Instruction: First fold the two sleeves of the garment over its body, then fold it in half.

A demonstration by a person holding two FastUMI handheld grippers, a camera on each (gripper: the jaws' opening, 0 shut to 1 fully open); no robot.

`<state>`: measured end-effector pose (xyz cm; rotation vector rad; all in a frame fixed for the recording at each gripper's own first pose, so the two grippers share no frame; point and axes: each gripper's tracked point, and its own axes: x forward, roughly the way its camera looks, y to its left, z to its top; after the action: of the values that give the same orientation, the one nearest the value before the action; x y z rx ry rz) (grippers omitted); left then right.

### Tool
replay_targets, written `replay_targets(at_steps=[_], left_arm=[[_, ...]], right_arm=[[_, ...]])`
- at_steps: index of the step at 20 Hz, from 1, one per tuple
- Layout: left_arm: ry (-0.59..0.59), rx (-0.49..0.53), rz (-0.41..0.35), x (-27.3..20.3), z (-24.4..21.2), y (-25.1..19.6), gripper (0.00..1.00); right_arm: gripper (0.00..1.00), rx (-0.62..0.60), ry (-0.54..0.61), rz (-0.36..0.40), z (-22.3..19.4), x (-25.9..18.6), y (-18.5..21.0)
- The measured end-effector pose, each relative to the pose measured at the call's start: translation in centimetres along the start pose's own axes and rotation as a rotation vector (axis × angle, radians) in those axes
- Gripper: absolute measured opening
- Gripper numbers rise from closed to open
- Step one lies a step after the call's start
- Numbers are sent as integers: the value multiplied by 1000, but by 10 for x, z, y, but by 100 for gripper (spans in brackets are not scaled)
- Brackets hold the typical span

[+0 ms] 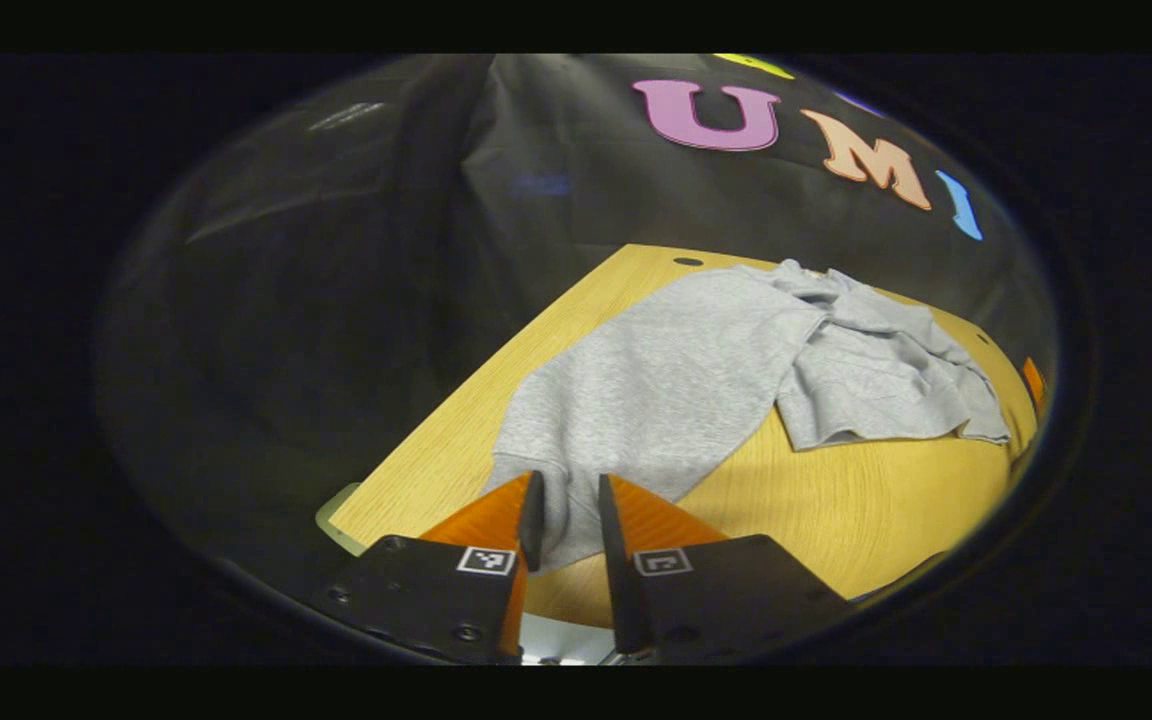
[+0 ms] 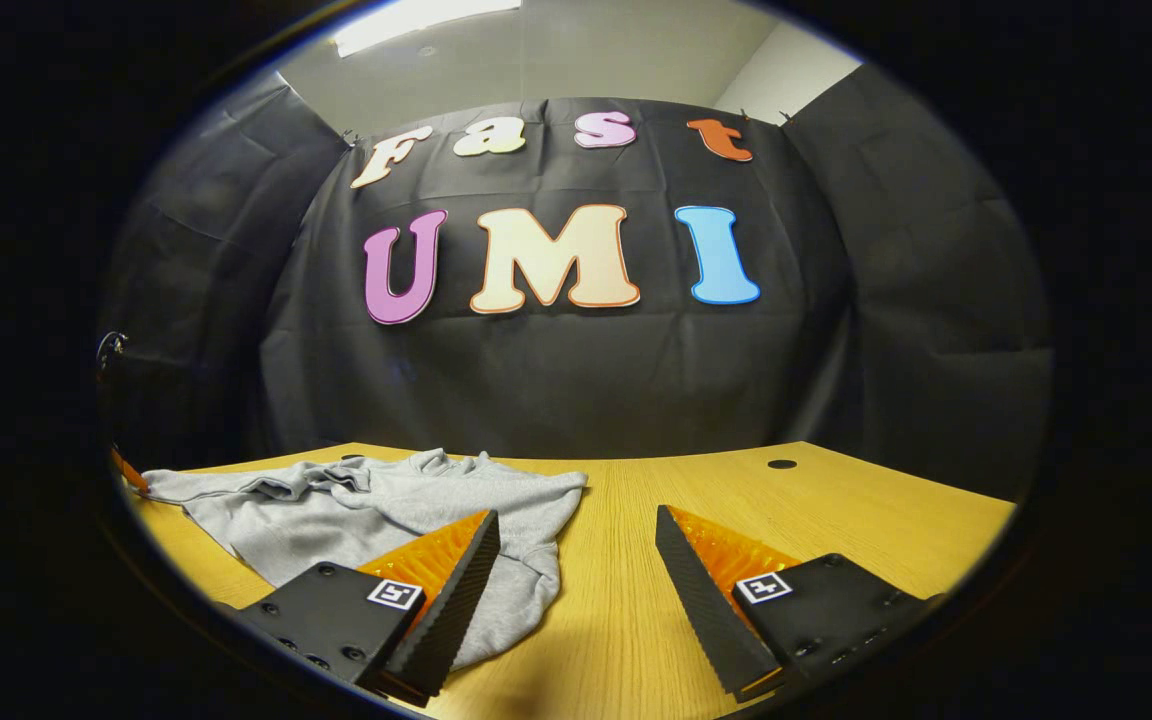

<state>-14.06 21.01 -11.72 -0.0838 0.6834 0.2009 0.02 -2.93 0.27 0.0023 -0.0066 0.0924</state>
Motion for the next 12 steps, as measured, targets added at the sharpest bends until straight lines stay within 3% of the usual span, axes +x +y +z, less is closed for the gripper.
replay_targets(at_steps=[4, 9, 12], left_arm=[[-16, -14, 18, 0, 4, 0, 6], [-19, -26, 18, -2, 6, -3, 0], [-46, -72, -24, -4, 17, -16, 0]], right_arm=[[97, 0, 0, -2, 2, -2, -1], [97, 0, 1, -1, 1, -3, -1], [97, -1, 1, 0, 2, -3, -1]])
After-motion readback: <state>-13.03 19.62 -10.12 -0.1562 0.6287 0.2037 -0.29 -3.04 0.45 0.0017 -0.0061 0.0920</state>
